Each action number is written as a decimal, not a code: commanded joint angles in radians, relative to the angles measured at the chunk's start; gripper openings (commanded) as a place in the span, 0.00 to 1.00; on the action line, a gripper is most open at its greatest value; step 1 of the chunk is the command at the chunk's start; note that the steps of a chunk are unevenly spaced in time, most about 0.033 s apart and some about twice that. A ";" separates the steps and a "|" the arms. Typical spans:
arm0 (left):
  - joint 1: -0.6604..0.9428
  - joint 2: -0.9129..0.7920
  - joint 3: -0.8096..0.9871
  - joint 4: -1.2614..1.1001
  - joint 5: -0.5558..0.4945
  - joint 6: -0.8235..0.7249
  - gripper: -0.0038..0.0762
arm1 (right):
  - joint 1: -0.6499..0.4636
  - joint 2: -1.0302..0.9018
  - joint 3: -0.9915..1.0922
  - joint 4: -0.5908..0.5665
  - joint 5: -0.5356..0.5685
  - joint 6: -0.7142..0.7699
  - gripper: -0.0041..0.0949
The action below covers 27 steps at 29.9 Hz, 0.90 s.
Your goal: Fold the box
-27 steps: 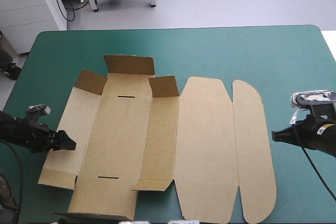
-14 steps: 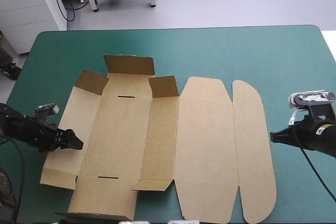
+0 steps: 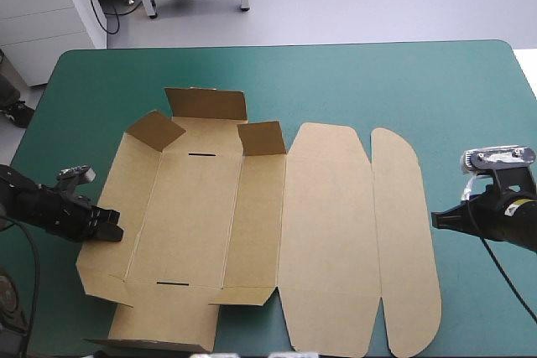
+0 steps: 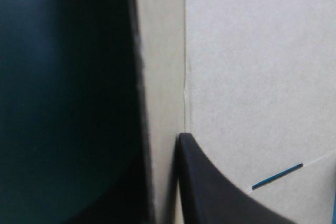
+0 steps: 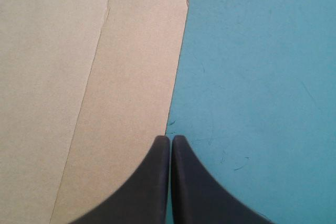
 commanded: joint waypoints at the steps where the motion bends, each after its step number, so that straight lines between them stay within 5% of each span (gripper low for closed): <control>1: -0.005 -0.026 -0.019 -0.022 0.067 0.007 0.04 | -0.009 -0.002 -0.025 0.006 -0.039 -0.010 0.04; 16: -0.017 -0.026 -0.054 0.020 0.052 0.038 0.04 | -0.009 -0.002 -0.025 0.006 -0.035 -0.010 0.04; 23: -0.153 -0.026 -0.231 0.098 0.029 0.047 0.04 | -0.009 -0.002 -0.025 0.006 -0.031 -0.010 0.04; 27: -0.286 -0.026 -0.344 0.191 -0.081 0.037 0.04 | -0.009 -0.002 -0.025 0.006 -0.011 -0.010 0.04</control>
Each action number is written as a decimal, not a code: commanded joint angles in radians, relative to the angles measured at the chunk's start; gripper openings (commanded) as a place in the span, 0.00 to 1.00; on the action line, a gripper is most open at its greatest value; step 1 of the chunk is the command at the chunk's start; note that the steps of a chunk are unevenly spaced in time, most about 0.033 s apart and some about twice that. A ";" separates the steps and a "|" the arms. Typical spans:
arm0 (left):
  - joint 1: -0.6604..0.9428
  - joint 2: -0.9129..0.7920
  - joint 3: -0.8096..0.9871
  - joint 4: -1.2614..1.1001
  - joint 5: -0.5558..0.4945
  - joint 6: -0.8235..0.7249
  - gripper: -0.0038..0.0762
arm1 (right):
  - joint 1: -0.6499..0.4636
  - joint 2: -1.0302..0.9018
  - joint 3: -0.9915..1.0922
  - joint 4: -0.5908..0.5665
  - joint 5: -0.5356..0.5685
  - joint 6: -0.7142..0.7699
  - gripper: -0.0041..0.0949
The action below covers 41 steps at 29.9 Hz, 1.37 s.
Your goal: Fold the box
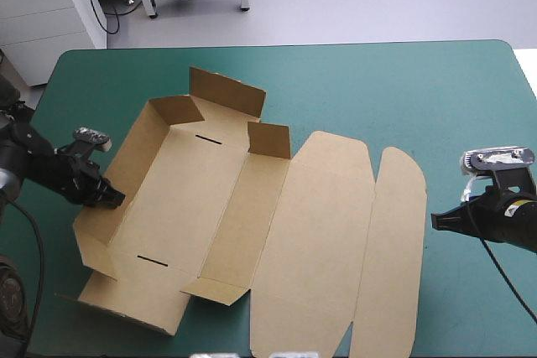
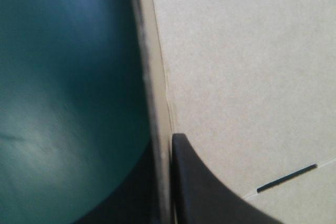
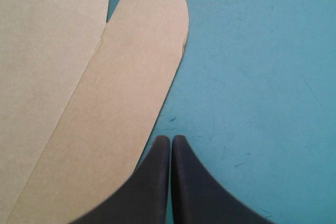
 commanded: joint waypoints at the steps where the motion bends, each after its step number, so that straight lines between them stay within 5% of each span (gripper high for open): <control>1: -0.109 -0.034 -0.107 0.040 -0.098 -0.002 0.04 | -0.009 -0.002 -0.025 0.006 -0.019 -0.010 0.04; 18: -0.685 0.003 -0.201 0.559 -0.704 -0.014 0.04 | -0.009 -0.002 -0.025 0.011 0.004 0.023 0.04; 29: -0.912 0.036 -0.201 0.865 -0.839 -0.067 0.04 | -0.009 -0.002 -0.025 0.013 0.004 0.028 0.04; 41: -1.107 0.036 -0.201 1.346 -0.860 -0.420 0.04 | -0.009 -0.002 -0.055 0.013 0.008 0.044 0.04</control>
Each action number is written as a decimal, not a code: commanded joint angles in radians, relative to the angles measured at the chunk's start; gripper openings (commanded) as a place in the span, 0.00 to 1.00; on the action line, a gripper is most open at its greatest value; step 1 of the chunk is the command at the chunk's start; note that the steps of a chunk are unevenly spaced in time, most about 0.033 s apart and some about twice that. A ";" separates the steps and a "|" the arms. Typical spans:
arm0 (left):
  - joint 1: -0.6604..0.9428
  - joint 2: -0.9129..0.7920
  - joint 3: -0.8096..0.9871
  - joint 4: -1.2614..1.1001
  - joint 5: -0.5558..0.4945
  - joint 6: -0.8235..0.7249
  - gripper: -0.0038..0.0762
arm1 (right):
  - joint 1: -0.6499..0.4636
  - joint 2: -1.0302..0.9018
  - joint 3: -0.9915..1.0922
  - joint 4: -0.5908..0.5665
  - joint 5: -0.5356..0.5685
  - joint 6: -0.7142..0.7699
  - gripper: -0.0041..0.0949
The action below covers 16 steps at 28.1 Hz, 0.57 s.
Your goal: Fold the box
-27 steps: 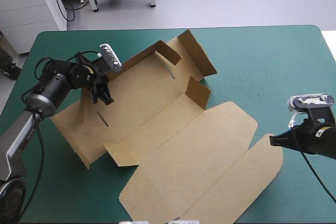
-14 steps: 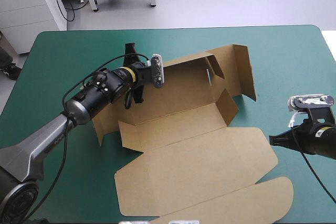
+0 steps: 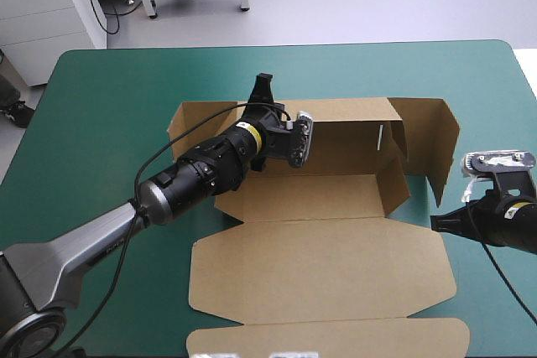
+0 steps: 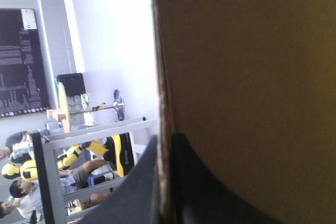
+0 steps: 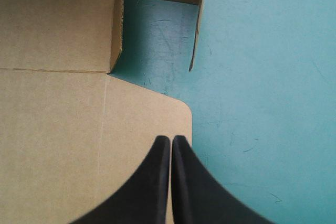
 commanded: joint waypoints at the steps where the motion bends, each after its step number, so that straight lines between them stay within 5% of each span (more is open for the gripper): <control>1: -0.044 -0.043 -0.036 0.153 -0.051 -0.105 0.04 | -0.009 -0.002 -0.054 0.006 -0.038 0.006 0.04; 16: -0.079 -0.014 -0.036 0.489 -0.027 -0.550 0.04 | -0.009 -0.002 -0.119 0.033 0.012 0.043 0.04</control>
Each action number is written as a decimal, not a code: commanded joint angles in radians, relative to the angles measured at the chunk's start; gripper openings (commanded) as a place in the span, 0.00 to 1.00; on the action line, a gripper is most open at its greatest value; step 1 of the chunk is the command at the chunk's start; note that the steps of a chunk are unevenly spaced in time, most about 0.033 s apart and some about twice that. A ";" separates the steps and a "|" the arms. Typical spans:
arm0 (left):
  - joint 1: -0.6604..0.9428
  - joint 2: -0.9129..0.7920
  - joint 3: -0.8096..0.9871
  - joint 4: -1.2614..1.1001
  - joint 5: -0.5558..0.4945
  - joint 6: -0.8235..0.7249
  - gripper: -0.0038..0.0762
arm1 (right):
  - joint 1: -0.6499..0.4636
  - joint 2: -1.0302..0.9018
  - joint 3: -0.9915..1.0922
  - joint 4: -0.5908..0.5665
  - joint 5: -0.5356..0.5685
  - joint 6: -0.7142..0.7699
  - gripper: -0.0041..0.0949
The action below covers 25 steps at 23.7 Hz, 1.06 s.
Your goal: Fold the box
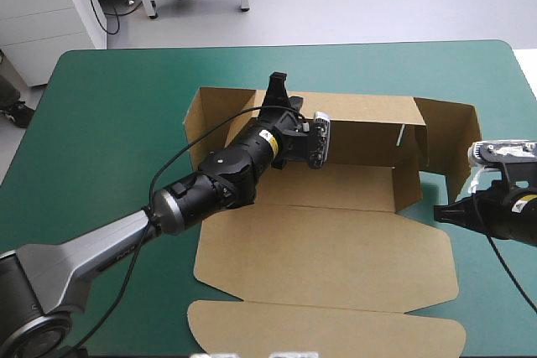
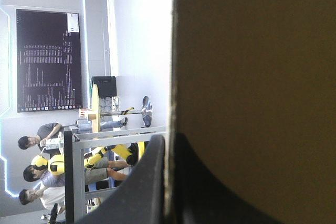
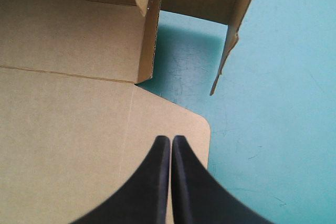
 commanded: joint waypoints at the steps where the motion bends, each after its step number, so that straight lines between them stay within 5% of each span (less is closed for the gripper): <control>1: -0.005 -0.032 -0.034 0.102 -0.007 -0.115 0.04 | -0.009 -0.002 -0.033 0.014 -0.034 0.007 0.04; 7: -0.042 0.022 -0.034 0.415 0.087 -0.416 0.04 | -0.009 -0.002 -0.088 0.018 -0.032 0.043 0.04; 25: -0.063 0.092 0.032 0.515 0.132 -0.466 0.04 | -0.009 0.202 -0.404 0.006 -0.012 0.060 0.04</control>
